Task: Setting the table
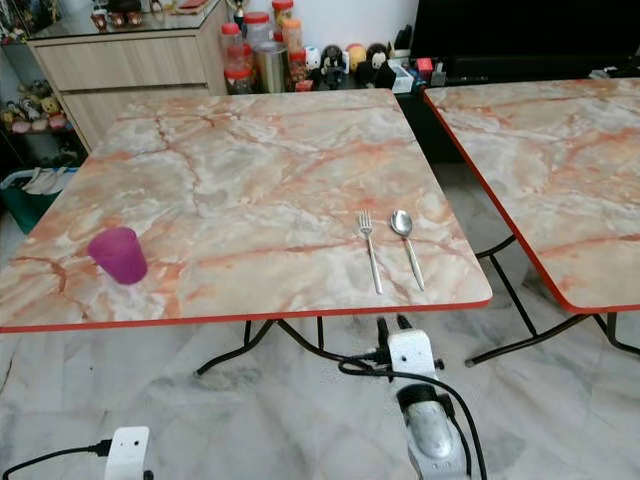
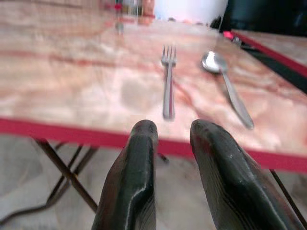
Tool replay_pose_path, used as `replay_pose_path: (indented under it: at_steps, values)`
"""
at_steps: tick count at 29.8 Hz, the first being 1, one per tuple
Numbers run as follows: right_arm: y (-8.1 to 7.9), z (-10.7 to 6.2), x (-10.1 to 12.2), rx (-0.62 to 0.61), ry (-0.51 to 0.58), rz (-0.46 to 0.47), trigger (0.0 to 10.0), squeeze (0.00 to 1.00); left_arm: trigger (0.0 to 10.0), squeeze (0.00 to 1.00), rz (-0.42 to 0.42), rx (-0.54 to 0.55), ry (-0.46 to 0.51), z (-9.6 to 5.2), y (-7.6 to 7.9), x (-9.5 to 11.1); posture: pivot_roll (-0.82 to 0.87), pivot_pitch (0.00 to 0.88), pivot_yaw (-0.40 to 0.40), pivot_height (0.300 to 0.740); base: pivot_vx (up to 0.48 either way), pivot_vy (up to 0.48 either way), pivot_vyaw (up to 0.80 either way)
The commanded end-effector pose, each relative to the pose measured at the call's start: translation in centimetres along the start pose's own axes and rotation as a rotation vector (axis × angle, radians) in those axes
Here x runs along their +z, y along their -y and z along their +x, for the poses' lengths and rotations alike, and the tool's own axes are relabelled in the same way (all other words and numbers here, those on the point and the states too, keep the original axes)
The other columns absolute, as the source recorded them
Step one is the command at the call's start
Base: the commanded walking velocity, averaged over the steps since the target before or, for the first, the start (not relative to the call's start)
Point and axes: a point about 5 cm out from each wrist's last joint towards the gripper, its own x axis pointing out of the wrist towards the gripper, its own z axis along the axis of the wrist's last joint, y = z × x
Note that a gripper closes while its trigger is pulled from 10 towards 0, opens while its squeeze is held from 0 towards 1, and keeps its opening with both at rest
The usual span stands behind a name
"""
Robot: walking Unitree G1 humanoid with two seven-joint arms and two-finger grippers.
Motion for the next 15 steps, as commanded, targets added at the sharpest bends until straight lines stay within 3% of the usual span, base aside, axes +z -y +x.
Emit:
replay_pose_path:
  at_steps: [1, 5, 6, 7, 8, 11, 12, 13, 14, 15]
  values:
    - [-0.2, 0.7, 1.3, -0.003, 0.039, 0.010, 10.0, 0.00, 10.0, 0.00, 0.024, 0.008, 0.001, 0.0, -0.3, -0.2, -0.02, 0.000, 0.034, 0.719, 0.000, 0.000, 0.00]
    - [-1.0, 1.3, 1.5, 0.006, 0.031, 0.040, 10.0, 0.00, 10.0, 0.00, 0.029, 0.004, 0.001, 0.0, -0.1, -0.2, -0.02, 0.000, 0.033, 0.719, 0.000, 0.000, 0.00]
    - [-1.3, 1.8, 1.5, -0.014, 0.017, 0.081, 10.0, 0.51, 10.0, 0.00, 0.026, 0.000, 0.005, 0.0, 0.0, 0.0, -0.02, 0.000, 0.032, 0.719, 0.000, 0.000, 0.00]
    - [-1.3, 1.8, 1.4, -0.025, 0.011, 0.095, 10.0, 0.51, 10.0, 0.00, 0.023, -0.001, 0.007, 0.0, 0.0, 0.0, -0.02, 0.000, 0.032, 0.719, 0.000, 0.000, 0.00]
    - [-1.3, 2.1, 1.6, -0.033, 0.015, 0.108, 10.0, 1.00, 10.0, 0.00, 0.024, -0.003, 0.011, 0.0, 0.1, 0.2, -0.01, 0.000, 0.033, 0.719, 0.000, 0.000, 0.00]
    - [-1.7, 2.8, 2.3, -0.017, 0.020, 0.100, 10.0, 1.00, 10.0, 0.00, 0.025, -0.004, 0.012, 0.0, 0.0, 0.3, -0.02, 0.000, 0.039, 0.719, 0.000, 0.000, 0.00]
    - [-1.9, 3.2, 2.7, -0.003, 0.027, 0.113, 10.0, 0.47, 10.0, 0.00, 0.027, -0.005, 0.012, 0.1, 0.0, 0.3, -0.02, 0.000, 0.042, 0.719, 0.000, 0.000, 0.00]
    - [-1.9, 3.2, 2.7, -0.003, 0.027, 0.113, 10.0, 0.47, 10.0, 0.00, 0.027, -0.005, 0.012, 0.1, 0.0, 0.3, -0.02, 0.000, 0.042, 0.719, 0.000, 0.000, 0.00]
    - [-2.0, 3.5, 3.0, 0.007, 0.037, 0.108, 10.0, 0.00, 10.0, 0.00, 0.027, -0.006, 0.013, 0.1, 0.0, 0.4, -0.02, 0.000, 0.041, 0.719, 0.000, 0.000, 0.00]
    - [-2.0, 3.7, 3.2, 0.006, 0.043, 0.109, 10.0, 0.00, 10.0, 0.00, 0.028, -0.007, 0.014, 0.1, 0.0, 0.4, -0.02, 0.000, 0.040, 0.719, 0.000, 0.000, 0.00]
